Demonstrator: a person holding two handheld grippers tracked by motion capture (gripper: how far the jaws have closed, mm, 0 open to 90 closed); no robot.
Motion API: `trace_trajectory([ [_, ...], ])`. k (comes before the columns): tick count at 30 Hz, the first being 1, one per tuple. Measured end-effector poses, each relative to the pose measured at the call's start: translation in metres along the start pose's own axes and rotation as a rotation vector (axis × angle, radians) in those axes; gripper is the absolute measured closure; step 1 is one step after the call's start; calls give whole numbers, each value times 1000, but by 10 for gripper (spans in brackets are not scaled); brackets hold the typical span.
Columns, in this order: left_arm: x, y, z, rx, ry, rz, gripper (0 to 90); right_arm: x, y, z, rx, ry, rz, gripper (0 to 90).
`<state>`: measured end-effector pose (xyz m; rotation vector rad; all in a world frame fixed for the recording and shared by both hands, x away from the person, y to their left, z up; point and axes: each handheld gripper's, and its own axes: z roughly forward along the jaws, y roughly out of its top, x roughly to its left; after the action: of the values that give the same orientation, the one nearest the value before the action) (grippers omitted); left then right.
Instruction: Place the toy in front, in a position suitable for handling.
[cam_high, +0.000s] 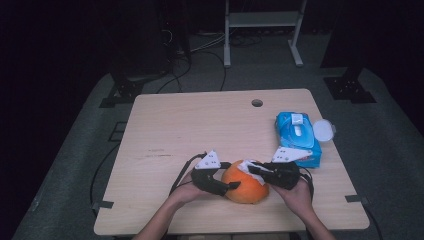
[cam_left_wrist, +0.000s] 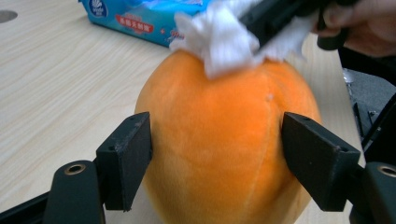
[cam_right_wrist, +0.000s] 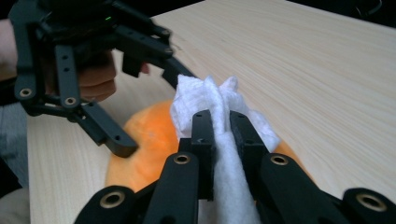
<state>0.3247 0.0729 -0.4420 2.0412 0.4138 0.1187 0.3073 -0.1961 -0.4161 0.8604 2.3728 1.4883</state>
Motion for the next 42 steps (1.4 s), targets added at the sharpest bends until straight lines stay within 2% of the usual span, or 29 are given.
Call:
trace_trajectory([
  [2, 2, -2, 0, 3, -3, -9, 260, -9, -4, -4, -4, -5, 50, 807],
  [6, 5, -5, -1, 12, -11, -18, 261, -22, -10, -11, 5, -33, 109, 807],
  [9, 6, -6, -2, 10, -21, -19, 259, -26, -14, -11, 1, -12, 139, 806],
  [11, 5, -2, -4, 0, -34, -9, 229, -24, -13, -9, 3, -11, 127, 806],
  [13, 4, 4, -6, -41, -37, 19, 189, -22, -12, -7, -2, -6, 116, 806],
  [15, 2, 8, -6, -75, -42, 18, 190, -18, -10, -6, -15, -2, 96, 806],
  [17, 1, 7, -3, -54, -29, 35, 207, -12, -7, -4, -30, 13, 74, 806],
  [19, 3, 2, -1, -38, -30, 11, 234, -8, -5, -3, -25, 2, 43, 804],
  [22, 6, -2, -3, -21, -18, -13, 266, -11, -6, -3, -20, 2, 57, 804],
  [24, 7, -3, -3, -14, -13, -9, 276, -15, -8, -4, -20, 11, 82, 803],
  [28, 10, -5, -4, -15, -19, -28, 277, -22, -14, -6, -16, 12, 126, 803],
  [33, 11, -6, -5, -17, -18, -42, 276, -26, -18, -9, -5, 10, 138, 803],
  [36, 8, -5, -3, -18, -12, -39, 272, -25, -16, -8, -4, 3, 131, 802],
  [42, -2, 0, 0, -6, 8, 10, 264, -23, -12, -6, -16, 8, 123, 803],
])
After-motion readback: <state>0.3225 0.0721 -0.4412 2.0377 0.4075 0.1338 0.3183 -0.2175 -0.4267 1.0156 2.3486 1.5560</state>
